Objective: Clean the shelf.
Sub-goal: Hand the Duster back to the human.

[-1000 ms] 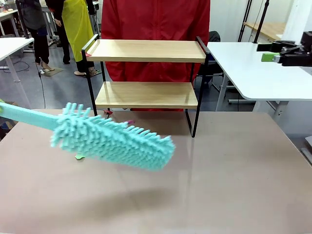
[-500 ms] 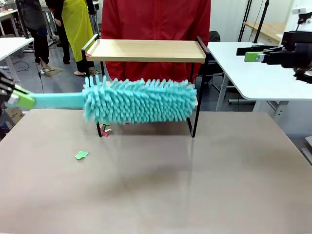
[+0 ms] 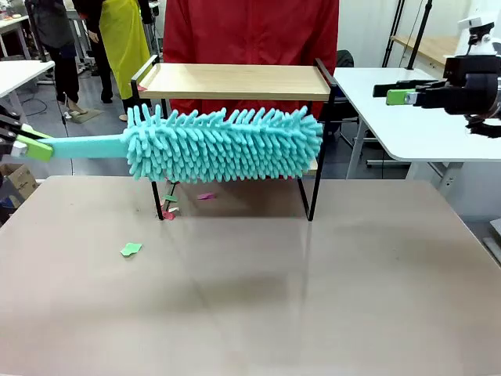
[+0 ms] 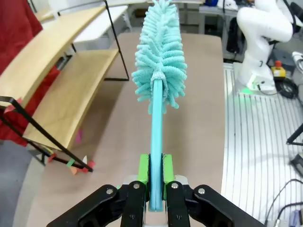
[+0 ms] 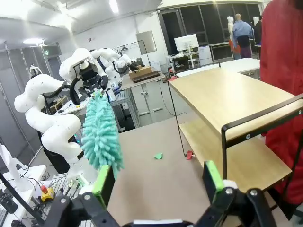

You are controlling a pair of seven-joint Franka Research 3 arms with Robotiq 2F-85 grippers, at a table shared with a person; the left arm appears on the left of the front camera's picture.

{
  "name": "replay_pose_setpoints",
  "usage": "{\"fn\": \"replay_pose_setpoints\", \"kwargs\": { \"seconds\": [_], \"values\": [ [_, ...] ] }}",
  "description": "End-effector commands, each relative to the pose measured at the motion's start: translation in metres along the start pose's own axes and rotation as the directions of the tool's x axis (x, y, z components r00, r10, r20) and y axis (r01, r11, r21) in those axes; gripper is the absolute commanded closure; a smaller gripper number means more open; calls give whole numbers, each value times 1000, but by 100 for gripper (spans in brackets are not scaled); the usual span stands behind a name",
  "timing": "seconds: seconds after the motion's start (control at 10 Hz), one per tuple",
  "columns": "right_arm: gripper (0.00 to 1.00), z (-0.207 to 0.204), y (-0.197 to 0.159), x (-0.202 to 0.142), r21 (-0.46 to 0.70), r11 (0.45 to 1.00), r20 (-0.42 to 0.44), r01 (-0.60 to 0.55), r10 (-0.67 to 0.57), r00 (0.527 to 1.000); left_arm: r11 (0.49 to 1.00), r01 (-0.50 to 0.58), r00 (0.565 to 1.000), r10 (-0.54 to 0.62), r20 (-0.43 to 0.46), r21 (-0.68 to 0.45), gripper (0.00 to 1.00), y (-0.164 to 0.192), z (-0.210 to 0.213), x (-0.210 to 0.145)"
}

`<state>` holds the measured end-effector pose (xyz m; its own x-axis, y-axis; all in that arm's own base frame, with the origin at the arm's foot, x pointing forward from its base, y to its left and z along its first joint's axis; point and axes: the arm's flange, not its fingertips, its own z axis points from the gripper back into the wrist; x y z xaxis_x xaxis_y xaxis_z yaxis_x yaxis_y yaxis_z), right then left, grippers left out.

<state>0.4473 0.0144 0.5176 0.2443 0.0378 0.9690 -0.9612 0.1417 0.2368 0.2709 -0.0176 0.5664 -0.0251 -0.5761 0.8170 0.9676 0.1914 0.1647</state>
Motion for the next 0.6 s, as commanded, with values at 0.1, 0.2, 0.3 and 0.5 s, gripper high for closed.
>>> {"fn": "replay_pose_setpoints", "kwargs": {
  "seconds": [0.1, 0.2, 0.3, 0.5],
  "values": [
    [0, -1, 2, 3, 4, 1000, 15, -21, 21, 1000, 998, 2, 999, 0, 34, -66, 86, -32, -63, -55],
    [0, -1, 2, 3, 4, 1000, 15, -21, 21, 1000, 997, 9, 999, -6, 39, -74, 86, -27, -70, -52],
    [0, 1, 0, 0, -2, 1000, 1, -4, 4, 1000, 995, 16, 999, -11, 47, -95, 86, -29, -72, -47],
    [0, -34, 11, 8, -38, 995, 76, -88, 90, 993, 997, -9, 1000, 9, 2, -76, 86, 18, -36, -23]
  ]
}}
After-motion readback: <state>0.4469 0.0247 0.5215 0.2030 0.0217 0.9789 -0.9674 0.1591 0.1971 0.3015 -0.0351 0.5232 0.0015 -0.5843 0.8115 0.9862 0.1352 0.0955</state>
